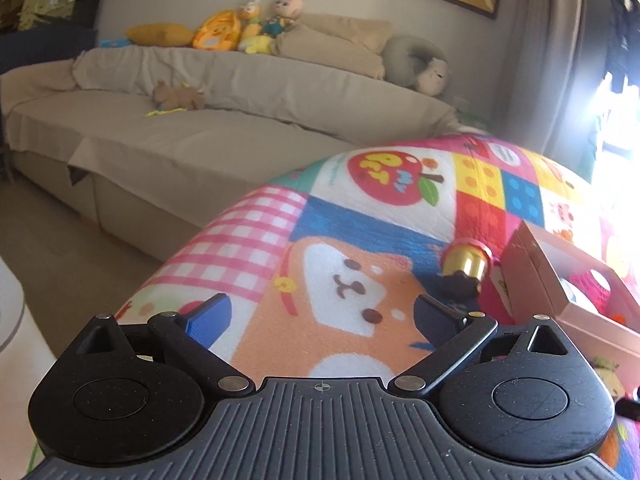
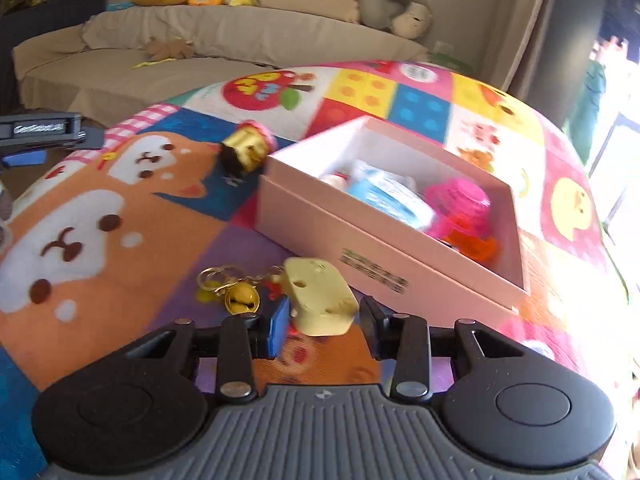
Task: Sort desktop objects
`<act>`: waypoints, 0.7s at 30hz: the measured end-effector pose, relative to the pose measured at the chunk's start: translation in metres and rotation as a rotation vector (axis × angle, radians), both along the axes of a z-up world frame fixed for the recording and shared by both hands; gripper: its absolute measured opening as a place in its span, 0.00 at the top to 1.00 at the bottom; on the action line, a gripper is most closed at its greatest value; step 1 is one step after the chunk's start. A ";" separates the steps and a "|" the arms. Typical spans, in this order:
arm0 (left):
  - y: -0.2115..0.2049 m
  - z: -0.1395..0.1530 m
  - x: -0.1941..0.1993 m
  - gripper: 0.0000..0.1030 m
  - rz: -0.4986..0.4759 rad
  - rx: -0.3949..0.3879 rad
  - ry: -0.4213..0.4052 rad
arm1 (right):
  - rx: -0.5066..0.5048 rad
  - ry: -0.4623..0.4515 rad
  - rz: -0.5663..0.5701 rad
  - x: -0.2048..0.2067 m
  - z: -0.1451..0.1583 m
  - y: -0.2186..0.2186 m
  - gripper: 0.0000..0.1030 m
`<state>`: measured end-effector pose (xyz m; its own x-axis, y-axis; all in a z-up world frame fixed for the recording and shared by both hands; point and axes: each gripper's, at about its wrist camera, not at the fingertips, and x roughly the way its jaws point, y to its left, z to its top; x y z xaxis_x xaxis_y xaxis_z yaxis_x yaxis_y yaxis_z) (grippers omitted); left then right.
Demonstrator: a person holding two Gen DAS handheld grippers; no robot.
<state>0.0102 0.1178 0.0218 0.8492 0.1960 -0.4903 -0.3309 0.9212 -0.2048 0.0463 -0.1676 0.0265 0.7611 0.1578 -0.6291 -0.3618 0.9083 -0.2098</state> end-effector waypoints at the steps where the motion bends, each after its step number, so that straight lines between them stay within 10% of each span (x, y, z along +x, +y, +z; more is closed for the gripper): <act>1: -0.005 0.001 0.003 0.02 -0.032 0.011 0.012 | 0.011 -0.003 -0.049 0.002 0.001 -0.013 0.63; 7: -0.044 0.008 0.048 0.02 -0.267 0.150 0.067 | 0.221 -0.030 -0.229 -0.002 -0.004 -0.075 0.30; 14: -0.059 0.002 0.137 0.03 -0.313 0.149 0.182 | 0.356 -0.066 -0.291 -0.008 -0.013 -0.101 0.15; 21: -0.070 -0.011 0.188 0.31 -0.303 0.182 0.267 | 0.384 -0.048 -0.292 -0.005 -0.015 -0.104 0.10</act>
<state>0.1982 0.0479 0.0113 0.7299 0.0612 -0.6808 -0.0600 0.9979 0.0254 0.0413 -0.2714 0.0114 0.8348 0.1475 -0.5304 -0.0784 0.9855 0.1506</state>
